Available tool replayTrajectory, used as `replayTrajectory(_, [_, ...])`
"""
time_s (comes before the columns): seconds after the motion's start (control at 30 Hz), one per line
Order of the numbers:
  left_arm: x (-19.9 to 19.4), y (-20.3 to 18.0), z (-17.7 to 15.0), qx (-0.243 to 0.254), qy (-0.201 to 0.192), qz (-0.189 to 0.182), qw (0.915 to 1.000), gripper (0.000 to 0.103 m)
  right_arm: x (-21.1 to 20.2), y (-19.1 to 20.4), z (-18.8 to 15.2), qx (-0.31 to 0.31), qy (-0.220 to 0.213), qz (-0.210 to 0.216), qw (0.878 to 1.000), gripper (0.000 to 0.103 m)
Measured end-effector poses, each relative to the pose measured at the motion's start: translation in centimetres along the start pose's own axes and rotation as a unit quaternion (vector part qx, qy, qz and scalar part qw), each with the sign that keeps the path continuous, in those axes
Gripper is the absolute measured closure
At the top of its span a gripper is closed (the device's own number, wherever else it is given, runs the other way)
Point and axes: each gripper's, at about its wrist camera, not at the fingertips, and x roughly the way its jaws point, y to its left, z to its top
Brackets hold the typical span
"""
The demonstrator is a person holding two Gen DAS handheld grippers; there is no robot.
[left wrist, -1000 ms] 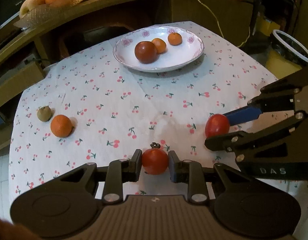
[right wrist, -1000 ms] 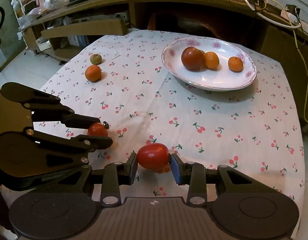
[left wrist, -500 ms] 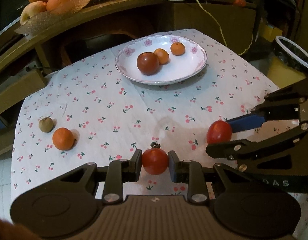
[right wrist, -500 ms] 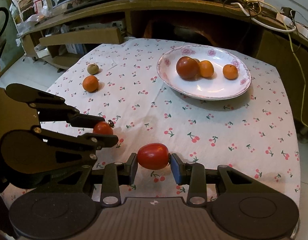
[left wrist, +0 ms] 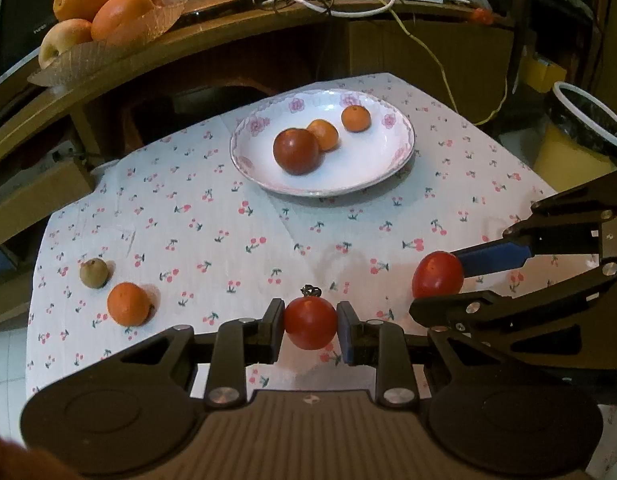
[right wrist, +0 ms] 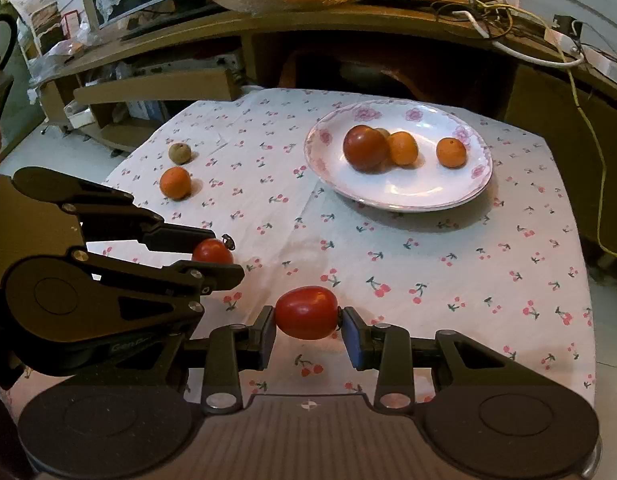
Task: Organize fruits
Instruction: 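Carry both red tomatoes over the white plate with both tools, then lower both tomatoes into the plate and open both tools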
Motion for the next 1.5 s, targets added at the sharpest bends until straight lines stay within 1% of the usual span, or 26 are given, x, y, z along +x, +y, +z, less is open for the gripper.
replayTrajectory(0.43, [-0.1, 0.0, 2.8, 0.003, -0.035, 0.007, 0.9994, 0.070, -0.8, -1.7, 1.9, 0.019, -0.031, -0.015, 0.999, 0.066])
replayTrajectory(0.7, [0.9, 0.4, 5.2, -0.011, -0.050, 0.013, 0.9986, 0.070, -0.5, -3.0, 3.5, 0.037, -0.052, -0.032, 0.997, 0.066])
replayTrajectory(0.87, [2.2, 0.7, 6.8, -0.020, -0.053, 0.013, 0.9983, 0.070, 0.3, -4.1, 4.5, 0.052, -0.057, -0.048, 0.996, 0.066])
replayTrajectory(1.03, [3.7, 0.9, 8.2, -0.024, -0.057, 0.019, 0.9979, 0.070, 1.2, -5.2, 5.7, 0.051, -0.064, -0.061, 0.995, 0.066])
replayTrajectory(1.2, [5.1, 1.5, 8.9, -0.028, -0.052, 0.023, 0.9980, 0.070, 2.5, -6.0, 6.6, 0.047, -0.067, -0.069, 0.994, 0.066])
replayTrajectory(1.5, [7.5, 1.6, 9.7, -0.028, -0.040, 0.025, 0.9985, 0.070, 4.9, -7.2, 7.5, 0.047, -0.059, -0.085, 0.994, 0.066])
